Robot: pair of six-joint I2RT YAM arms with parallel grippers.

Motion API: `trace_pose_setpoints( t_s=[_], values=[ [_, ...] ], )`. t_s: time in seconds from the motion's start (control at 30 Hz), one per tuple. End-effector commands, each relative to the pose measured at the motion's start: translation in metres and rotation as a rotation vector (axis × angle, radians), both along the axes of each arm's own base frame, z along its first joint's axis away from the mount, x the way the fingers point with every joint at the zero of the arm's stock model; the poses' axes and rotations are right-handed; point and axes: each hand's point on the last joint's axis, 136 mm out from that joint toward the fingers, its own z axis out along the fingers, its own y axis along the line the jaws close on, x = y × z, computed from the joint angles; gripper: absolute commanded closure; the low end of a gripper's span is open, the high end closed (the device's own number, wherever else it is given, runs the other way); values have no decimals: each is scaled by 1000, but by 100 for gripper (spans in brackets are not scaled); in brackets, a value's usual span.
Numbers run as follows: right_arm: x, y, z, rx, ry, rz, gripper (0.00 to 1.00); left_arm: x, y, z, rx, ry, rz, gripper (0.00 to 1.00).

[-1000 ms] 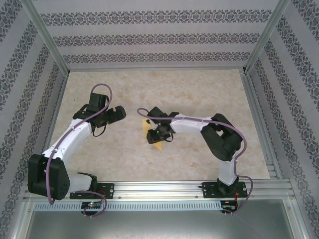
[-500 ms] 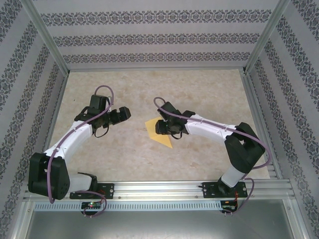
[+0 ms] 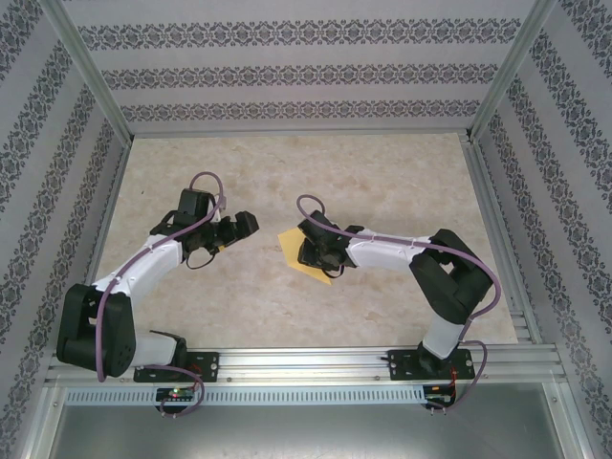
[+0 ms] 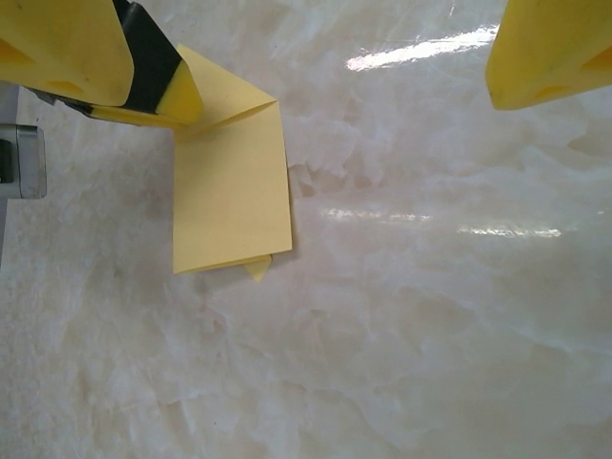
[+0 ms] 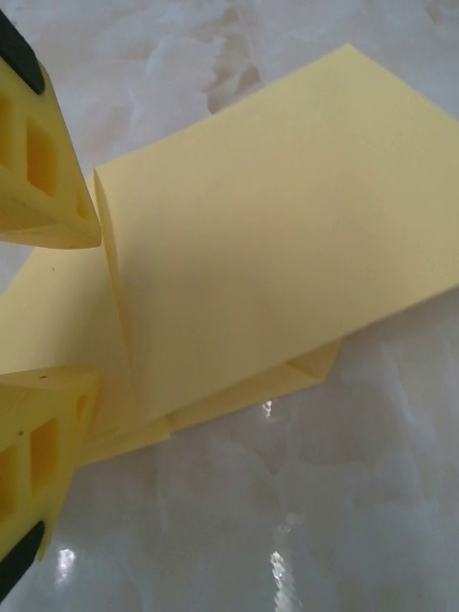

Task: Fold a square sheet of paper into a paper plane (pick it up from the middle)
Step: Fold the wing for the fifth time at the center of the table.

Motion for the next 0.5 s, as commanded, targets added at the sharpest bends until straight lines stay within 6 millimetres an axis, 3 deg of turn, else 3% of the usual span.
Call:
trace_pose_setpoints(
  t_s=[0.0,0.47],
  values=[
    [2,1,-11,40,16,-40,63,-1,-18,1,-71,11,-14,6],
    [-14,-18,-45,165,127,-114,63,-23,-72,-25,-131,165,-45,14]
  ],
)
